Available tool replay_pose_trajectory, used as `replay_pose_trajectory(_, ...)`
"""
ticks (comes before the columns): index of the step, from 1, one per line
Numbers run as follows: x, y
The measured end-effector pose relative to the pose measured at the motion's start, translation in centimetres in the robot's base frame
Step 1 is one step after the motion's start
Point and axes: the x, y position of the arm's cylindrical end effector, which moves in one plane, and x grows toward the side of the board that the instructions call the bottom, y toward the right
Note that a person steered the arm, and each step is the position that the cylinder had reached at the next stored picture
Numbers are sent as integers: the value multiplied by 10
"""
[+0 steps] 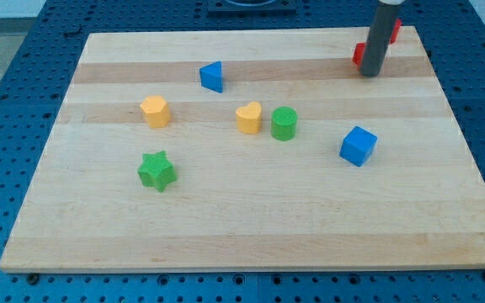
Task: Push the red star closer to red circle
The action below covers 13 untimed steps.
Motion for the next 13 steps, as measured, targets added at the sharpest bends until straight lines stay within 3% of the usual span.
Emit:
replay_pose_trajectory(8,-41,10)
replay_pose_trajectory(11,-24,-43)
replay_pose_trajectory(13,-44,-40)
